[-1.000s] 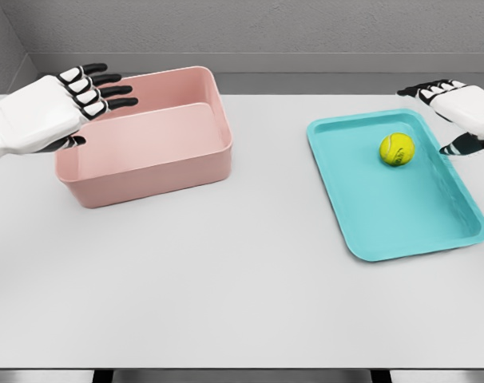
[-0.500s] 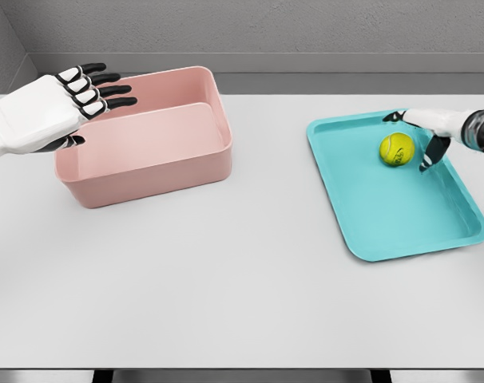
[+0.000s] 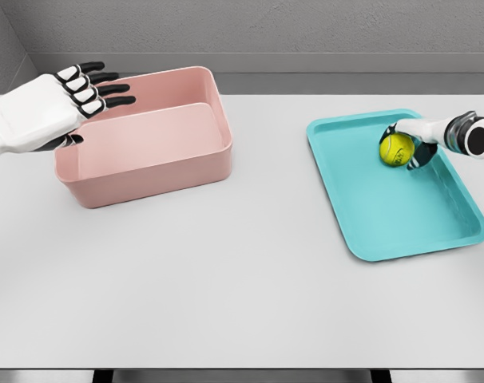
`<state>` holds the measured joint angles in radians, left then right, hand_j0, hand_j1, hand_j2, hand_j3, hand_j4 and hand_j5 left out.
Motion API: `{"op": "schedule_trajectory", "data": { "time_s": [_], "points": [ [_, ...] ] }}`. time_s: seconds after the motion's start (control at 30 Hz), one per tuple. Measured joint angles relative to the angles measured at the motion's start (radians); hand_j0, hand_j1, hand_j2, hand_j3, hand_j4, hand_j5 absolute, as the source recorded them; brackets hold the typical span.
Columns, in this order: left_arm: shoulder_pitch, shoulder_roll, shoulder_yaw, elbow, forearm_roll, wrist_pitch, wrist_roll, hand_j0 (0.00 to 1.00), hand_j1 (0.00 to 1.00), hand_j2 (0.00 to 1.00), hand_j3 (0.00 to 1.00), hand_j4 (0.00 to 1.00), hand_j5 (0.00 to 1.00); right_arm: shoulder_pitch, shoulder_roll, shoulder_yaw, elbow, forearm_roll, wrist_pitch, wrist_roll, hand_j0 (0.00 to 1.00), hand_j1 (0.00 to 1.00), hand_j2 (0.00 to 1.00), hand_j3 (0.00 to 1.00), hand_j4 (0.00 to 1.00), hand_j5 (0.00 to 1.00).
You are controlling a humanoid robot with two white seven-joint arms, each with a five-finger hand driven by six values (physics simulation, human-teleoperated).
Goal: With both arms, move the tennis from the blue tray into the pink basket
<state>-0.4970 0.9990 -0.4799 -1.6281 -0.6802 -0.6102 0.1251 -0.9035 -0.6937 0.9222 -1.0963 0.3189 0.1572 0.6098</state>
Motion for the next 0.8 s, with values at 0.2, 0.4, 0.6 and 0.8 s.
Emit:
{"op": "schedule_trajectory", "data": {
  "time_s": [0.2,0.4,0.6,0.8],
  "points": [
    [0.002,0.000,0.001,-0.002,0.000,0.000,0.000,1.00,1.00,1.00,1.00,1.00,1.00,-0.002,0.000,0.000,0.001,0.004,-0.001,0.003,0.50,0.50,0.50,0.50,0.50,0.50],
    [0.002,0.000,0.001,-0.003,0.000,0.000,0.000,1.00,1.00,1.00,1.00,1.00,1.00,-0.026,0.000,-0.002,-0.005,0.002,0.001,0.002,0.50,0.50,0.50,0.50,0.50,0.50],
    [0.000,0.000,0.001,-0.003,0.000,0.000,0.000,1.00,1.00,1.00,1.00,1.00,1.00,-0.043,-0.002,-0.010,-0.091,0.002,0.001,0.001,0.50,0.50,0.50,0.50,0.50,0.50],
    [0.000,0.000,0.001,-0.003,0.000,0.000,0.000,1.00,1.00,1.00,1.00,1.00,1.00,-0.048,-0.003,-0.014,-0.293,0.000,0.012,0.001,0.50,0.50,0.50,0.50,0.50,0.50]
  ]
}}
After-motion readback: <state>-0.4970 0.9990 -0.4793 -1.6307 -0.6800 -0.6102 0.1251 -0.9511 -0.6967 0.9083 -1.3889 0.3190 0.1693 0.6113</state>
